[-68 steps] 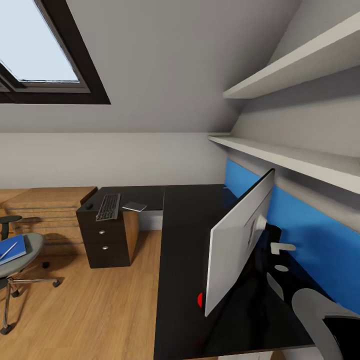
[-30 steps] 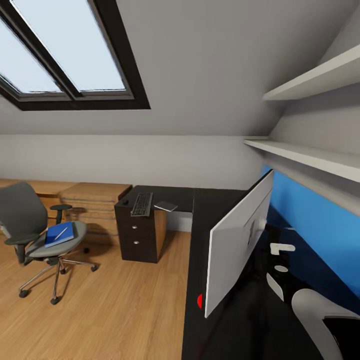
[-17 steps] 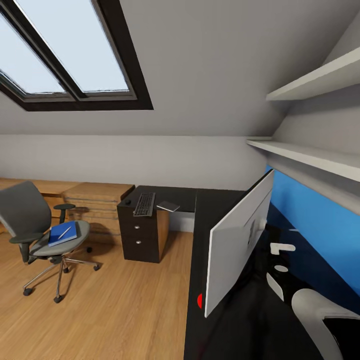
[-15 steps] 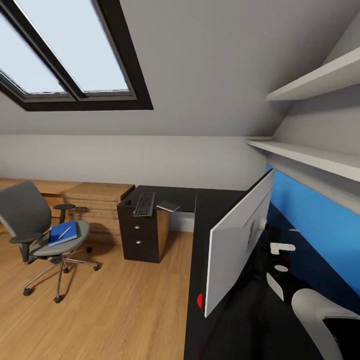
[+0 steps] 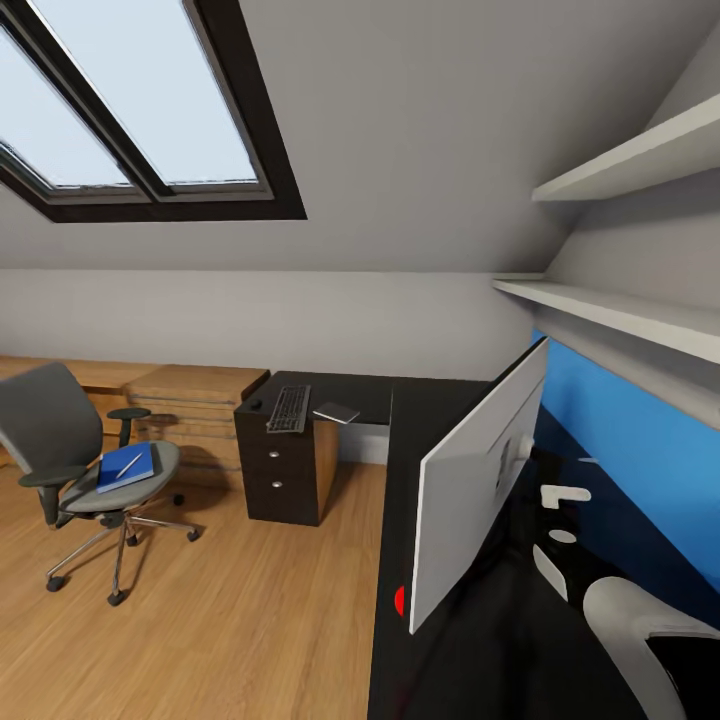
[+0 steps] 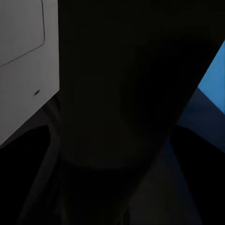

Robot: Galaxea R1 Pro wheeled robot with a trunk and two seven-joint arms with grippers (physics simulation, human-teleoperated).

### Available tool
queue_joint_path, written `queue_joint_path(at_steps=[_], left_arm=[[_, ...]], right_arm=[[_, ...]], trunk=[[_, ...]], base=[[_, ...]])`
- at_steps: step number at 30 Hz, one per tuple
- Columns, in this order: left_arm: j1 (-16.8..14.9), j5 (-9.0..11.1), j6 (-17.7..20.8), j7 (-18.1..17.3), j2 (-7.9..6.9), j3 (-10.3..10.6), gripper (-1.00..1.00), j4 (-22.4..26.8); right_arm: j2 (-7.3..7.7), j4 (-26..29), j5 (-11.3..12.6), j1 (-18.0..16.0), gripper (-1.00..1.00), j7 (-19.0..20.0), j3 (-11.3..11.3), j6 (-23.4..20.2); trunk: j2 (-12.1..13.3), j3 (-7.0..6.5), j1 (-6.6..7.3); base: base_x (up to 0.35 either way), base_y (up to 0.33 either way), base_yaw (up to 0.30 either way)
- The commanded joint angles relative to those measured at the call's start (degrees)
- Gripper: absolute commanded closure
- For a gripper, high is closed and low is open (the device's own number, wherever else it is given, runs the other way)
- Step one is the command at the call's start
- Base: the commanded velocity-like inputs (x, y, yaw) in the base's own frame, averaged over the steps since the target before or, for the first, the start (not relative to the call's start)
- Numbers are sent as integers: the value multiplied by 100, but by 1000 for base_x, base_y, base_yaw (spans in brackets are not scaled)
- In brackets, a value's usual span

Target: In the bedroom, organize the workspace by keeping the computer under the desk, ensuring the monitor is on the desk, placing the keyboard on the desk next to the monitor, placing the mouse on the desk next to the keyboard, moving the folder from the swivel chair onto the desk next to the mouse, stacking the notebook on top of the folder with the pen on top of the notebook, and positioning the swivel chair next to the desk.

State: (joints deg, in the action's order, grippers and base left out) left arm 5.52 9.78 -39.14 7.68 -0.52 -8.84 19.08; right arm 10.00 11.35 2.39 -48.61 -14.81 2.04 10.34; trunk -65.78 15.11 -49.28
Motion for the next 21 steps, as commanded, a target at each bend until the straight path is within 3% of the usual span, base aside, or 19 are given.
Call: queue_joint_path(at_steps=[1, 21], left_arm=[[2, 23, -1, 7, -2, 14, -100, 7], [2, 24, 3, 12, -9, 14, -100, 8]], right_arm=[[-5, 7, -19, -8, 100, -14, 24, 21], [-3, 7, -19, -8, 100, -14, 32, 20]], trunk=[[-5, 5, 0], [-5, 5, 0]], base=[[-116, -60, 0], [-213, -212, 0]])
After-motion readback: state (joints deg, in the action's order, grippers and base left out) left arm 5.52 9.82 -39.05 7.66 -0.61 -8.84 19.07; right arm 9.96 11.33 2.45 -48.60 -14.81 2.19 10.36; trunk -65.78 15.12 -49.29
